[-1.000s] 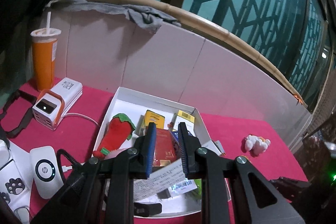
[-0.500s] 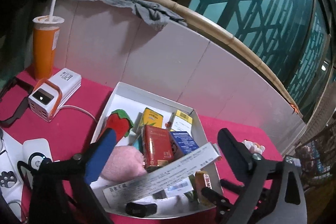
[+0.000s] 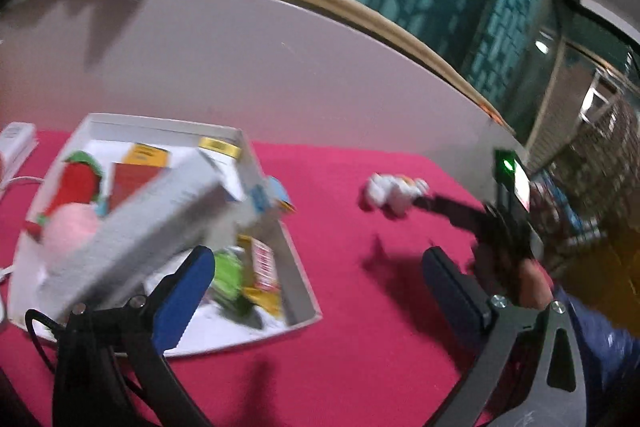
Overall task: Organize objects
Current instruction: 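Move the right gripper toward the white plush chicken toy, then grasp the white plush chicken toy with the right gripper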
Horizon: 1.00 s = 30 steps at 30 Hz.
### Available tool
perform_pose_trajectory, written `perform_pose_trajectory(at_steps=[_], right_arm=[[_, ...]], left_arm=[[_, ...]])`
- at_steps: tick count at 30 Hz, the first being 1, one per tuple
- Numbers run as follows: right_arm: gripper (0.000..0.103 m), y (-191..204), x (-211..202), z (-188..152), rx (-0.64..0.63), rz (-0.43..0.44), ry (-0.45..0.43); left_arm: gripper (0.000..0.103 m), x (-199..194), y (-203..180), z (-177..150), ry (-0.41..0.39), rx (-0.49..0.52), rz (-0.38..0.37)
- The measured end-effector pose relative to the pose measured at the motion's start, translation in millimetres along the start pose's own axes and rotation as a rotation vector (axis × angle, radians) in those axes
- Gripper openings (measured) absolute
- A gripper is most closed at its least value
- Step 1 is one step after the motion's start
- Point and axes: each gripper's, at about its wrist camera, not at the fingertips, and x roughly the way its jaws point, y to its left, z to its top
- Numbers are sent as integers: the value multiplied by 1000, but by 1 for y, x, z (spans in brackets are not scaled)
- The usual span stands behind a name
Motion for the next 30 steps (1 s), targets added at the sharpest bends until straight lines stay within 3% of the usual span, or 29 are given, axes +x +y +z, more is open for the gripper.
perform_pose_trajectory(at_steps=[5,11,14,17,18,21,30], right_arm=[[100,-7,24,22,-4,91,-3],[100,1,75,34,-46,3,64],[99,4,86,35,-30,33,83],[77,8,82,36,-49,71,73],[61,10,79,34,-62,90,73],[47,19,67,25,-111,80,72],[43,-7,3,-14,-15,175,36]], left_arm=[[103,16,-10,-6,43,20,-20],[103,29,-6,-10,74,11,11],[103,30,-6,-10,67,24,36],[103,32,-3,-10,74,5,32],[103,32,-2,-11,77,-4,28],[103,32,-4,-13,79,-9,24],[103,20,-6,-15,57,-4,11]])
